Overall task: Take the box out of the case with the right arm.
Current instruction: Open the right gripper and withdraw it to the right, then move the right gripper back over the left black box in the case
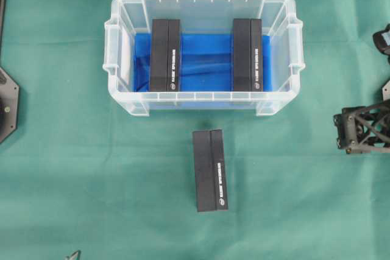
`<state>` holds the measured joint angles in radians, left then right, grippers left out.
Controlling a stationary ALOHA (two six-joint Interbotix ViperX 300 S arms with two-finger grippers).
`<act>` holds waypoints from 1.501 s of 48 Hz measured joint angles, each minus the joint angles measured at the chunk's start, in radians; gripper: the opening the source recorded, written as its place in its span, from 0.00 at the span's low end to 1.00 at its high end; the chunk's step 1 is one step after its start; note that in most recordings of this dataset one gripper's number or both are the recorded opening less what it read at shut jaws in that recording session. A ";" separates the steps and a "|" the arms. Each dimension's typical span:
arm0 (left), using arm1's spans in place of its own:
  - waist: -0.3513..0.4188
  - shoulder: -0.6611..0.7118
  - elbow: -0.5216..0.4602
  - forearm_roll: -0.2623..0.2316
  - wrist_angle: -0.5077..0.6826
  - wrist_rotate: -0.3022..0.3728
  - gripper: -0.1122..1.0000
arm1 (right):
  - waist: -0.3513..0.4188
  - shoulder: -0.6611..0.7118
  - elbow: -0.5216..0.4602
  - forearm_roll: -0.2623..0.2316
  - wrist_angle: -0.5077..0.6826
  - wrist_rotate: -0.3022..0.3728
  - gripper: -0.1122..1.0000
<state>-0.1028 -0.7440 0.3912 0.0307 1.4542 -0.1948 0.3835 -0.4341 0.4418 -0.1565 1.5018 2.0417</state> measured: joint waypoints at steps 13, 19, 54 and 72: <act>0.000 0.005 0.000 -0.002 0.002 0.000 0.12 | -0.156 -0.032 0.020 0.000 0.003 -0.160 0.89; 0.000 0.005 0.000 0.000 0.002 0.000 0.12 | -0.253 -0.054 0.029 -0.003 0.003 -0.255 0.89; 0.000 0.009 0.000 0.000 0.002 0.000 0.12 | -0.601 -0.074 0.037 -0.005 -0.029 -0.615 0.89; 0.000 0.009 0.000 0.000 0.000 0.000 0.12 | -0.603 -0.074 0.037 0.009 -0.029 -0.615 0.89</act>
<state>-0.1028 -0.7348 0.3912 0.0307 1.4542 -0.1948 -0.2194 -0.5077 0.4786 -0.1473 1.4726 1.4266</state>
